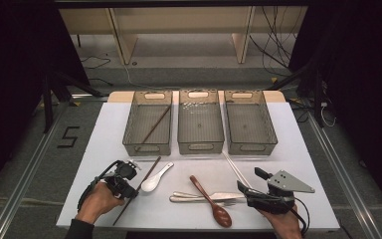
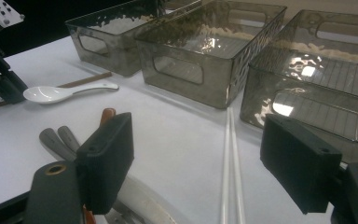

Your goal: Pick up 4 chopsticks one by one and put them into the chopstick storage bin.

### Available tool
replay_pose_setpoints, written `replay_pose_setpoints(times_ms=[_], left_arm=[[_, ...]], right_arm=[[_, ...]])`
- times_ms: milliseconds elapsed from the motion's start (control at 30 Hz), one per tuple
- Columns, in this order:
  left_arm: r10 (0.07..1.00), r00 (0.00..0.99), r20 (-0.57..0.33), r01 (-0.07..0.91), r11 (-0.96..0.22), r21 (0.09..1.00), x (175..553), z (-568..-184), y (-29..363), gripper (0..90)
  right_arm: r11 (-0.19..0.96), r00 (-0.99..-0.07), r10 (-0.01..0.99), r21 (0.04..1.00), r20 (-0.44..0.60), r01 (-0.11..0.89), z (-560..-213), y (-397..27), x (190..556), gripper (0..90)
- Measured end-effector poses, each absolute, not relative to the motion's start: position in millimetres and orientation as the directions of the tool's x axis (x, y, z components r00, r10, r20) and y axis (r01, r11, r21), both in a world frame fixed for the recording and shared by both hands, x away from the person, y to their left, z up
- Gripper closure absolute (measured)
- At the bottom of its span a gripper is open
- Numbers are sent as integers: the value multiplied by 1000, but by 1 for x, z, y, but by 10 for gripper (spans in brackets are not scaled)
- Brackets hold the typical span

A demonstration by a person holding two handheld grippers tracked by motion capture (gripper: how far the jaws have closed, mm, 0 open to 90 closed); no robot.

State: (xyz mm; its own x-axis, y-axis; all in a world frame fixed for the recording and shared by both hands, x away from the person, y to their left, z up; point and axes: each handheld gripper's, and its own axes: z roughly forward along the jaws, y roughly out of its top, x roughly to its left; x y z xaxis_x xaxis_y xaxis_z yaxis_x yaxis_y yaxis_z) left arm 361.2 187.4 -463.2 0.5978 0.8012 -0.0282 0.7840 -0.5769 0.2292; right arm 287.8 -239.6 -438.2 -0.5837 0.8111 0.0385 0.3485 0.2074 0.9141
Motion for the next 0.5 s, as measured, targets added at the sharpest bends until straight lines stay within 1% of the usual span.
replay_pose_setpoints(times_ms=[200,400,500], left_arm=[[804,595,-18,785,-576,230,362,-463,187,803],[811,584,-35,793,-561,239,363,-464,190,841],[809,587,-38,790,-562,244,363,-464,190,845]], right_arm=[[207,-585,810,914,40,349,-439,-240,288,264],[208,-584,810,913,40,350,-439,-240,288,264],[207,-585,810,913,40,350,-439,-240,288,264]])
